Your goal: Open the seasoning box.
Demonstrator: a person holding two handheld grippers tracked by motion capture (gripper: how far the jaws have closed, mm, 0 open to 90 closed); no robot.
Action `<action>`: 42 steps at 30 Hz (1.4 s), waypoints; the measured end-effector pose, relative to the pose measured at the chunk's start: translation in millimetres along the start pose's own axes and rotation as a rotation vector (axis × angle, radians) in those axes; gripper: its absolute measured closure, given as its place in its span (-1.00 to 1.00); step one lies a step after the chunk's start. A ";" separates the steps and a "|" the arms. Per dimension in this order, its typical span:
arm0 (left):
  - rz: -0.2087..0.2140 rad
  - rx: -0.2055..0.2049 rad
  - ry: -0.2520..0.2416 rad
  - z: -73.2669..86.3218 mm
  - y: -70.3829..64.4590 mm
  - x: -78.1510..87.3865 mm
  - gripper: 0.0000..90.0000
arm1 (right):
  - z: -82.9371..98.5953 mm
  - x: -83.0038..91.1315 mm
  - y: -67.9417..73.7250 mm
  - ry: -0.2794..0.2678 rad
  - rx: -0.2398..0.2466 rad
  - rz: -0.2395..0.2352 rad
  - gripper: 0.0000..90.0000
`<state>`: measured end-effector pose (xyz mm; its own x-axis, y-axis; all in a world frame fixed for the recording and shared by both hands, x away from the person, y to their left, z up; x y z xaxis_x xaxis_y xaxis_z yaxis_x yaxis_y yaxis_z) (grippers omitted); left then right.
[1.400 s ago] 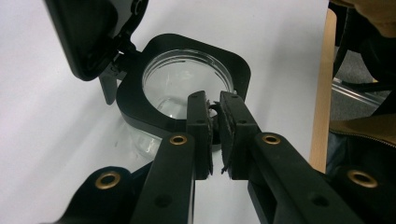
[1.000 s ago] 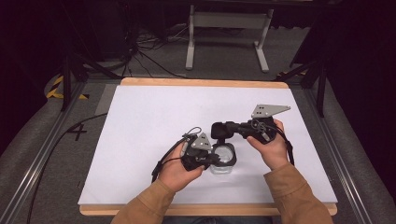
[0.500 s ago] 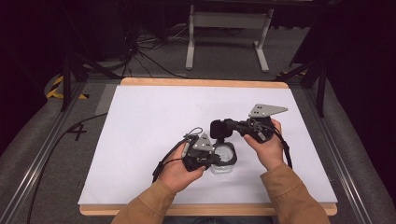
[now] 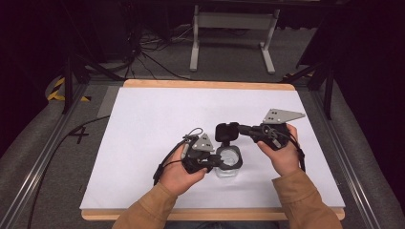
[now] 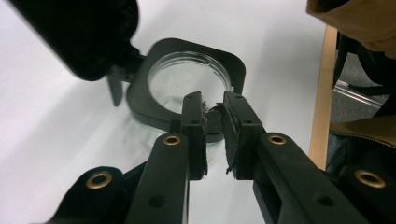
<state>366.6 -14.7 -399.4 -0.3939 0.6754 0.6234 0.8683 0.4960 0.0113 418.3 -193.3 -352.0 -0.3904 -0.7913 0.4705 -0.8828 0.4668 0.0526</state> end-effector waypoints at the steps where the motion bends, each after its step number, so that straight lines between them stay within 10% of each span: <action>1: -0.005 0.006 -0.008 -1.0 2.0 3.8 0.75 | 0.2 11.6 0.0 -0.007 -0.004 0.013 1.00; 16: -0.122 0.047 0.079 11.8 52.9 49.0 0.52 | 16.5 62.0 -17.6 0.024 -0.075 0.100 0.89; 24: -0.191 0.112 0.119 42.1 89.9 79.3 0.36 | 33.3 83.9 -40.0 0.046 -0.135 0.164 0.48; 37: -0.211 0.193 0.210 92.7 124.7 79.9 0.18 | 86.5 86.4 -76.4 0.232 -0.193 0.219 0.35; 42: -0.221 0.205 0.257 112.8 136.5 67.4 0.07 | 106.8 86.6 -91.6 0.226 -0.246 0.229 0.23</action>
<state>424.5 160.1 -444.0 -0.4533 0.3946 0.7993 0.6827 0.7302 0.0267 437.4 -346.7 -410.1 -0.4784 -0.5616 0.6751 -0.6798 0.7235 0.1203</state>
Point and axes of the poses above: each handheld gripper's, and its own axes: x roughly backward along the jaws, z roughly out of its underside, y roughly to its left, the point moved 6 cm from there along -x, roughly forward along the jaws, and after that the axes turned 10 degrees about -z, right-handed, at the moved point
